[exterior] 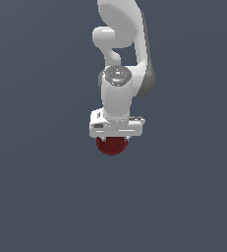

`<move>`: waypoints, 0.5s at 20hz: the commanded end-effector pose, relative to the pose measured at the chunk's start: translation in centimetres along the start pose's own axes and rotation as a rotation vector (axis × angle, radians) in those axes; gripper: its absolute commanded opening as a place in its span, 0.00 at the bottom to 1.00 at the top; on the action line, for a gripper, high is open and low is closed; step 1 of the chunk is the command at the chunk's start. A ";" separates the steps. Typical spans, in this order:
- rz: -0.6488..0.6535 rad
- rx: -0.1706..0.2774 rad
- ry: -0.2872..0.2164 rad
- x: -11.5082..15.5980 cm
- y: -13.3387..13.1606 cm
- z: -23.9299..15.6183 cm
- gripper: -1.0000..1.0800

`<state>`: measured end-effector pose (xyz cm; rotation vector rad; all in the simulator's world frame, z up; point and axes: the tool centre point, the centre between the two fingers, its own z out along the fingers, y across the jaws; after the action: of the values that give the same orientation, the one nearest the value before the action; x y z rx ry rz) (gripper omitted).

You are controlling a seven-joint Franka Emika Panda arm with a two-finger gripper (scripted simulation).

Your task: Pick up the object and move it to a goal position.

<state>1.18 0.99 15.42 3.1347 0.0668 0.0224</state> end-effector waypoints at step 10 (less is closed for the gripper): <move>-0.021 0.003 0.013 0.3 0.0 -0.4 0.62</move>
<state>1.49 1.00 15.82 3.1370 0.0960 0.0410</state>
